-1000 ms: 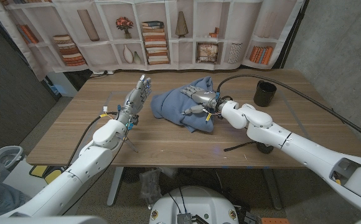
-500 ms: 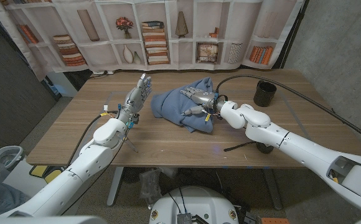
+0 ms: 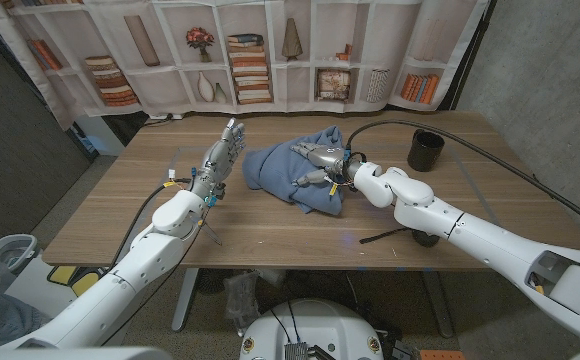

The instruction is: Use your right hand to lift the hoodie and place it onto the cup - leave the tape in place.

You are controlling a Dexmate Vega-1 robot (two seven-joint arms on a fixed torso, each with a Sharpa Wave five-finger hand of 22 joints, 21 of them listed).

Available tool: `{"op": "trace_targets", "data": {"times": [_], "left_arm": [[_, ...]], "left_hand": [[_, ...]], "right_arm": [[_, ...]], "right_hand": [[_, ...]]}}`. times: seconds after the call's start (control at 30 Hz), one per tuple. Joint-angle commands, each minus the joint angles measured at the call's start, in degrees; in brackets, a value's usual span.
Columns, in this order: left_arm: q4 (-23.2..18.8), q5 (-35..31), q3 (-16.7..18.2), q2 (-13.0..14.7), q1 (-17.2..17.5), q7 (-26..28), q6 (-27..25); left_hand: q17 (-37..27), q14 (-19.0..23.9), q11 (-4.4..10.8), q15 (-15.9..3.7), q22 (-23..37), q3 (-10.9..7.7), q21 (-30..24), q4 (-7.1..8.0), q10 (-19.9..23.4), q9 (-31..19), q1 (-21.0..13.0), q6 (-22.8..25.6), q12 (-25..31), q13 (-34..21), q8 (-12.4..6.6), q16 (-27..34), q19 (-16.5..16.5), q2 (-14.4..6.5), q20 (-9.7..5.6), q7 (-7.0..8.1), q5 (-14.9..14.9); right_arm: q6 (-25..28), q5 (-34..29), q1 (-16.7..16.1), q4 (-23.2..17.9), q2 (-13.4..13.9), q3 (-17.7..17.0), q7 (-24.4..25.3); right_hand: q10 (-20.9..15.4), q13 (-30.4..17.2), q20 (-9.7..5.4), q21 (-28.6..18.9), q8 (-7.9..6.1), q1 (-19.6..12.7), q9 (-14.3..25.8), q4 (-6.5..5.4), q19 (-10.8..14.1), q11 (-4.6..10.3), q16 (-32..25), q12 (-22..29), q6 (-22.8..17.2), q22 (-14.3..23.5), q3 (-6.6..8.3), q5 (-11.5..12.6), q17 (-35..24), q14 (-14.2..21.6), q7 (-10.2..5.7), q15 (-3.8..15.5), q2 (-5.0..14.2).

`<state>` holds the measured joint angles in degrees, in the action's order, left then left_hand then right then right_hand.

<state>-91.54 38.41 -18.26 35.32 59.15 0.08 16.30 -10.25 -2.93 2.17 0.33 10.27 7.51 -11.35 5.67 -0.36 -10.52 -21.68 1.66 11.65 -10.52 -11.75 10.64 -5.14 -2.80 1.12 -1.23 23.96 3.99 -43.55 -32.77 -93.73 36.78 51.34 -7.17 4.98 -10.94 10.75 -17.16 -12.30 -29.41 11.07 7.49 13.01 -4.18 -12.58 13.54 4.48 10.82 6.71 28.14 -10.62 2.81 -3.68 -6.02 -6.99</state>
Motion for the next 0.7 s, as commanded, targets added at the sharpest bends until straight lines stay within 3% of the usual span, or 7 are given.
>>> {"op": "trace_targets", "data": {"times": [0.03, 0.33, 0.5, 0.6, 0.67, 0.7], "left_arm": [[-0.4, -0.2, -0.1, -0.1, 0.3, 0.5, 0.3], [-0.7, -0.1, 0.1, 0.0, 0.8, 0.7, 0.5], [-0.8, -0.1, 0.2, 0.0, 1.0, 0.6, 0.7], [-0.8, -0.1, 0.2, 0.0, 1.1, 0.6, 0.7], [-0.8, 0.0, 0.2, 0.0, 1.1, 0.5, 0.8], [-0.7, 0.0, 0.2, 0.0, 1.1, 0.4, 0.8]], "left_hand": [[-0.3, 0.3, 0.43, 0.20, 0.1, 0.45, 0.2, 0.15, 0.1, -0.3, -0.6, 0.2, 0.0, -0.3, 0.14, 0.3, -0.2, -0.4, 0.50, 0.19, 0.2], [-0.3, 0.4, 0.45, 0.26, 0.1, 0.56, 0.1, 0.17, 0.1, -0.3, -0.6, 0.2, 0.0, -0.3, 0.14, 0.3, -0.2, -0.5, 0.57, 0.21, 0.2], [-0.3, 0.4, 0.46, 0.22, 0.1, 0.62, 0.1, 0.18, 0.2, -0.4, -0.6, 0.3, 0.0, -0.3, 0.13, 0.3, -0.2, -0.5, 0.64, 0.26, 0.1], [-0.3, 0.5, 0.54, 0.25, 0.2, 0.67, 0.1, 0.19, 0.2, -0.4, -0.7, 0.3, 0.0, -0.3, 0.12, 0.3, -0.2, -0.5, 0.64, 0.32, 0.1], [-0.3, 0.4, 0.55, 0.25, 0.2, 0.69, 0.1, 0.19, 0.2, -0.4, -0.7, 0.3, 0.0, -0.3, 0.12, 0.3, -0.2, -0.5, 0.66, 0.33, 0.1], [-0.3, 0.4, 0.58, 0.27, 0.2, 0.70, 0.1, 0.19, 0.2, -0.4, -0.7, 0.3, 0.0, -0.3, 0.12, 0.3, -0.2, -0.6, 0.66, 0.33, 0.1]], "right_arm": [[2.5, -7.2, 0.5, -0.6, 0.4, 2.8, 0.1], [3.8, -9.9, 0.8, 0.1, -0.3, 3.7, -1.6], [3.9, -9.6, 0.9, 0.2, -0.5, 3.5, -1.9], [4.0, -9.7, 0.9, 0.2, -0.6, 3.5, -2.2], [4.3, -9.9, 0.9, 0.3, -0.7, 3.6, -2.4], [4.5, -10.0, 0.9, 0.3, -0.8, 3.6, -2.5]], "right_hand": [[-0.3, -0.2, 1.45, -0.4, -0.24, -1.1, 0.3, 0.35, 8.1, -0.02, -0.3, 0.2, -0.4, 0.1, -0.27, 0.3, 0.0, 0.7, 0.13, -0.08, 0.00], [-0.4, -0.3, 1.25, -1.1, -0.22, -3.9, 0.3, 1.08, 11.9, 0.40, -0.4, 0.1, -0.8, 0.0, 0.01, 0.9, -0.2, 2.8, -0.57, 0.84, 0.33], [-4.6, -0.5, 1.29, -2.0, -0.90, -6.2, 0.5, 1.10, 16.8, 1.40, -0.8, 1.6, -3.4, -0.1, -0.15, 1.4, -0.4, 6.3, -1.61, 2.02, 0.42], [-6.0, -0.6, 1.09, -2.2, -1.09, -6.7, 0.6, 1.02, 18.0, 1.36, -1.1, 2.1, -4.2, -0.1, -0.21, 1.5, -0.5, 7.7, -1.99, 2.50, 0.53], [-6.6, -0.6, 0.59, -2.3, -1.18, -7.2, 0.6, 1.02, 18.9, 1.45, -1.3, 2.3, -4.7, -0.1, -0.20, 1.5, -0.6, 8.8, -2.13, 2.77, 0.63], [-7.2, -0.7, -0.65, -2.6, -1.23, -7.8, 0.6, 1.01, 20.1, 1.65, -1.4, 2.5, -5.1, -0.1, -0.16, 1.6, -0.7, 9.7, -2.30, 3.05, 0.81]]}}
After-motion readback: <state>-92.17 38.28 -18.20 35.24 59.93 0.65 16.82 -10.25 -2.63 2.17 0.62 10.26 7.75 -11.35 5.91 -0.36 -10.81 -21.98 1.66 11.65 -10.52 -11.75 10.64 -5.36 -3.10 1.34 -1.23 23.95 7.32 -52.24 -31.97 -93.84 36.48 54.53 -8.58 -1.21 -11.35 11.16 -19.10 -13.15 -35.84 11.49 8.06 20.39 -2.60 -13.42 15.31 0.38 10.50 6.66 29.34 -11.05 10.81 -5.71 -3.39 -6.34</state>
